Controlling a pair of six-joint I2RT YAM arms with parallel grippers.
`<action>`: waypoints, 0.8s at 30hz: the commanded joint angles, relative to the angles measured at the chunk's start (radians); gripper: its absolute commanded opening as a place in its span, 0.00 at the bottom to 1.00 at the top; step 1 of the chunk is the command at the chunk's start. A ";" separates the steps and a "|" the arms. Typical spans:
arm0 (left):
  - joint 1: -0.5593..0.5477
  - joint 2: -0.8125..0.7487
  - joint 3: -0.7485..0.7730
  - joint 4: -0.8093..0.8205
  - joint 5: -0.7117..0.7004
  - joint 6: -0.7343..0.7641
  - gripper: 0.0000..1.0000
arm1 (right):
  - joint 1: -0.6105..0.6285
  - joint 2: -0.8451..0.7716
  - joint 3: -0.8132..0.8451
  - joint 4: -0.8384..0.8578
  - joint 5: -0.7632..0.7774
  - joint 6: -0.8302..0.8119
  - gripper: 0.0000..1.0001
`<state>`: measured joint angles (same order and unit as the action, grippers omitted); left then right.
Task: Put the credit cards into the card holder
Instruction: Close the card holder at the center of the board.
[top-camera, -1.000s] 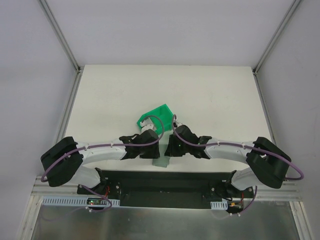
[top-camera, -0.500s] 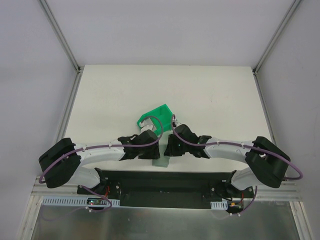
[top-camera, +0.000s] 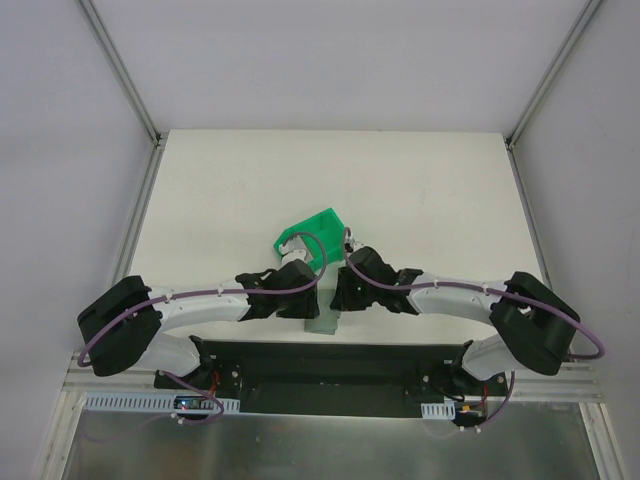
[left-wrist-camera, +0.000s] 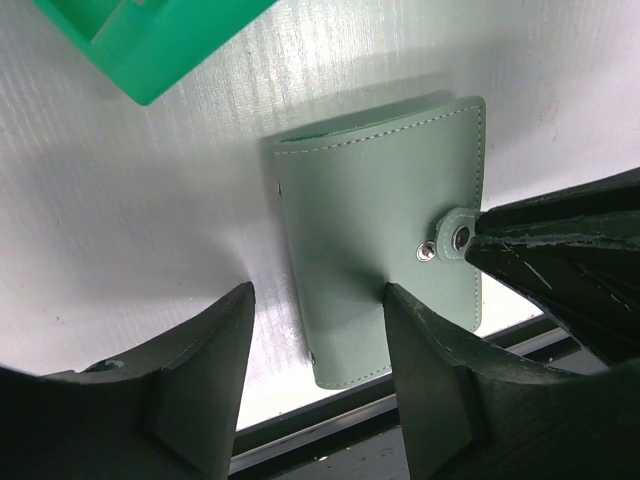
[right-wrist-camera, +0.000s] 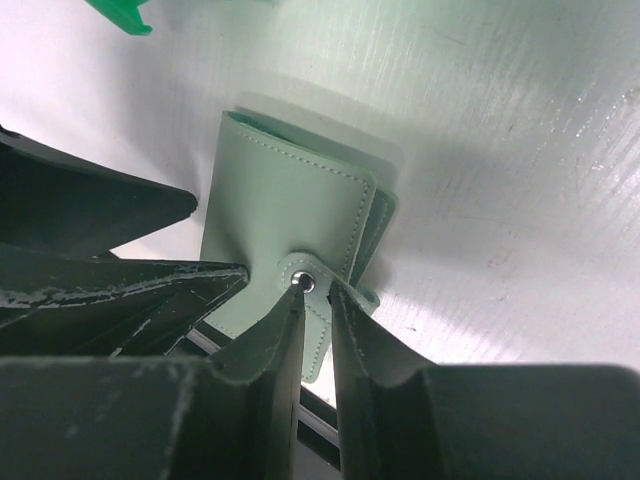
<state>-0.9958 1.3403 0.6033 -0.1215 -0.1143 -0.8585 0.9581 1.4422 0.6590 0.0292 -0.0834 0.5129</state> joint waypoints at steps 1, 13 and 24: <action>-0.009 0.008 0.010 -0.044 -0.019 0.026 0.53 | -0.005 0.015 0.059 -0.009 -0.006 -0.048 0.20; -0.009 0.034 0.035 -0.044 -0.022 0.053 0.43 | -0.002 0.060 0.087 -0.011 -0.058 -0.070 0.19; -0.010 0.048 0.047 -0.046 -0.021 0.072 0.40 | 0.021 0.064 0.060 0.026 -0.075 -0.031 0.18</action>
<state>-0.9962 1.3632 0.6228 -0.1249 -0.1131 -0.8227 0.9588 1.5013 0.7181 0.0273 -0.1452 0.4637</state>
